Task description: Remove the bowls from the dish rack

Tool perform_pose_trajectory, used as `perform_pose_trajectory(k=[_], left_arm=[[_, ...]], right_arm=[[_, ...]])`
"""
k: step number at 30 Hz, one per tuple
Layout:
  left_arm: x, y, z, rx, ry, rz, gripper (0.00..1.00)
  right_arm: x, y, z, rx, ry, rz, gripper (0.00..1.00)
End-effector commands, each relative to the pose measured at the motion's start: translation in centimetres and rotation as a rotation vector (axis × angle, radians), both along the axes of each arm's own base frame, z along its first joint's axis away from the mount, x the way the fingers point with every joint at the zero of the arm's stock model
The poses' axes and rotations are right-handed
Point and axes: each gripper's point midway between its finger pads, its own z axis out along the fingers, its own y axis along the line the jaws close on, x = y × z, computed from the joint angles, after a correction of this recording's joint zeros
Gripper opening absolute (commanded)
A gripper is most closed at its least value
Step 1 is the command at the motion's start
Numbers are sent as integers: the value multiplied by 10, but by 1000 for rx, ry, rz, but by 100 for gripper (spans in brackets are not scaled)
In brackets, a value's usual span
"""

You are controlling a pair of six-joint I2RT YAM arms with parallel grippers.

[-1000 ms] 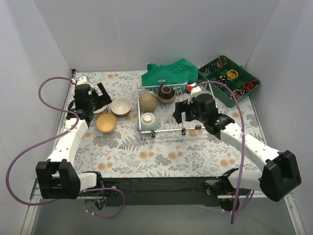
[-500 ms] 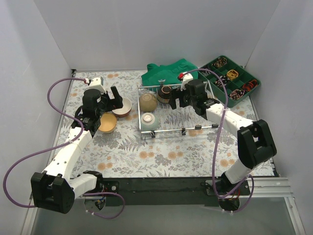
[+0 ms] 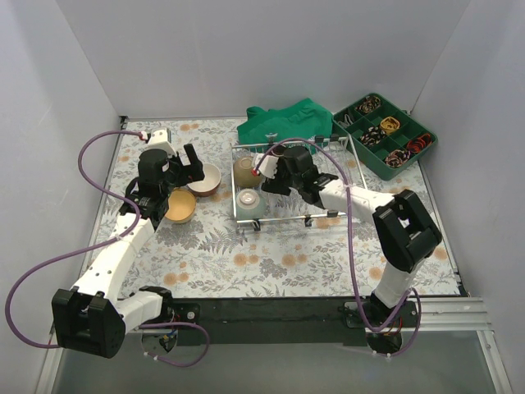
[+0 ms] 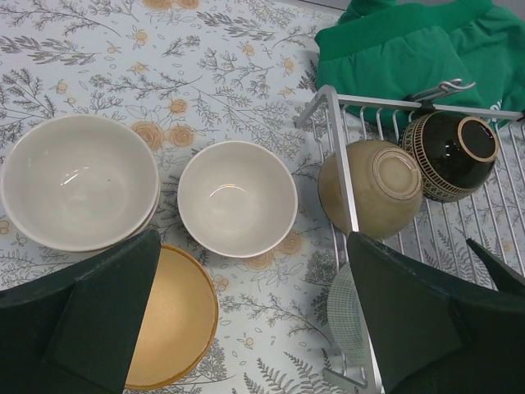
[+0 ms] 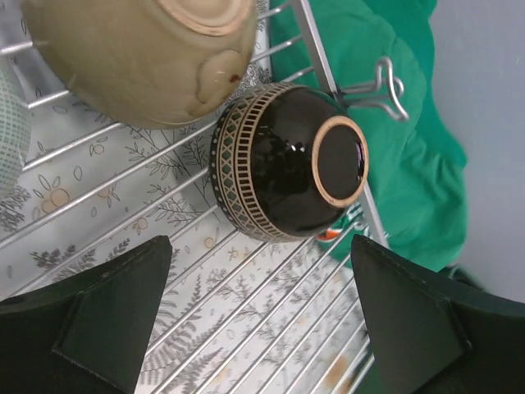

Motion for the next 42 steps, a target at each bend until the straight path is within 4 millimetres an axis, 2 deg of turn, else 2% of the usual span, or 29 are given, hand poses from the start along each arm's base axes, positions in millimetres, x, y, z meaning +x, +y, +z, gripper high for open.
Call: perform_pose_trajectory(k=[1, 12, 20, 21, 31, 34, 37, 38, 42], left_arm=[[0, 2, 0, 19, -6, 6, 98], [0, 1, -4, 18, 3, -3, 98], [0, 0, -4, 16, 4, -7, 98], [0, 0, -5, 16, 5, -7, 98], [-1, -1, -3, 12, -2, -13, 98], [-1, -2, -4, 12, 0, -16, 98], [-1, -3, -4, 9, -1, -22, 98], [-1, -3, -3, 8, -3, -23, 98], [-1, -4, -2, 3, -10, -30, 98]], right_arm=[[24, 3, 11, -201, -198, 68, 99], [41, -1, -14, -372, -268, 66, 99], [51, 9, -16, -370, -349, 59, 99], [53, 9, -22, -385, -348, 62, 99], [59, 9, -32, -420, -415, 48, 97], [57, 9, -30, -415, -421, 42, 91], [54, 9, -25, -397, -422, 36, 77], [52, 9, -23, -390, -422, 34, 68], [46, 7, -5, -350, -436, 14, 49]])
